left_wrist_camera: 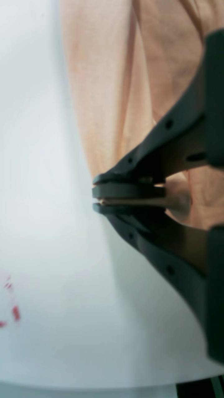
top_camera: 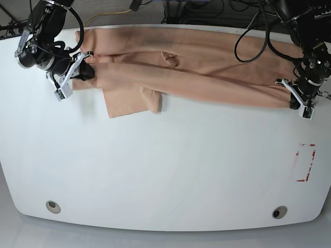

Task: Fold the T-shirt properly
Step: 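Fold the held hem edge with both grippers over onto the collar edge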

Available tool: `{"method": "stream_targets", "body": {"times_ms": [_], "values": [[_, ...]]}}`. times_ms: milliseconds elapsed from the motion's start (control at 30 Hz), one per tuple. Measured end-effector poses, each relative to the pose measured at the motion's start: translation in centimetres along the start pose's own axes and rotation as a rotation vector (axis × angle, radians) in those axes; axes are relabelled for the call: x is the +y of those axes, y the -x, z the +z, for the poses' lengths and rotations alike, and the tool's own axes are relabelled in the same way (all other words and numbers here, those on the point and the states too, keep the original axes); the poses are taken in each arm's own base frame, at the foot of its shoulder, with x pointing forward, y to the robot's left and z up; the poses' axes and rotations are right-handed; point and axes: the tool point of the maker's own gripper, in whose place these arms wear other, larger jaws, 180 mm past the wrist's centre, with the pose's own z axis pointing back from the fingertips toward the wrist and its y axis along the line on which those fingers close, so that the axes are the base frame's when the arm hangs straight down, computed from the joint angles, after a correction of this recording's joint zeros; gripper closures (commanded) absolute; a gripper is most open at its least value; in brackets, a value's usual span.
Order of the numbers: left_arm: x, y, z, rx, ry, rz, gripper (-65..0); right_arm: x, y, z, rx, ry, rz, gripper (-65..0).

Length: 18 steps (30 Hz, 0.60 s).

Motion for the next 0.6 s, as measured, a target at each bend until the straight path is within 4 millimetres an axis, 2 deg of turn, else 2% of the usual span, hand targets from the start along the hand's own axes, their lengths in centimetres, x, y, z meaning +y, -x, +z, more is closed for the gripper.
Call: {"method": "stream_targets", "body": {"times_ms": [100, 233, 400, 500, 533, 567, 600], "values": [[0.3, 0.6, 0.5, 0.014, -0.013, 0.001, 0.0, 0.1, 1.1, 0.0, 0.027, 0.000, -0.010, 0.0], [0.3, 2.6, 0.9, 0.091, -0.013, -0.004, 0.0, 0.2, 1.5, 0.0, 0.030, -0.006, -0.018, 0.0], [1.6, 4.7, 2.0, 0.154, -0.035, -0.010, 0.0, 0.4, 2.5, 0.1, 0.054, -0.008, -0.028, -0.2], [1.4, 5.5, 2.3, 0.175, -0.030, -0.017, 0.0, 0.5, 2.6, 0.0, 0.055, -0.010, -0.029, -3.5], [1.2, 5.8, 2.4, 0.181, -0.024, -0.017, -1.7, 0.5, 2.8, 0.1, 0.059, -0.011, -0.032, -5.2], [1.1, 6.2, 2.5, 0.190, -0.020, -0.018, -6.1, 0.5, 2.9, 0.1, 0.062, -0.011, -0.033, -8.6], [1.0, 6.6, 2.6, 0.202, -0.018, -0.020, -13.5, 0.5, 3.1, 0.1, 0.065, -0.011, -0.035, -13.3]]}}
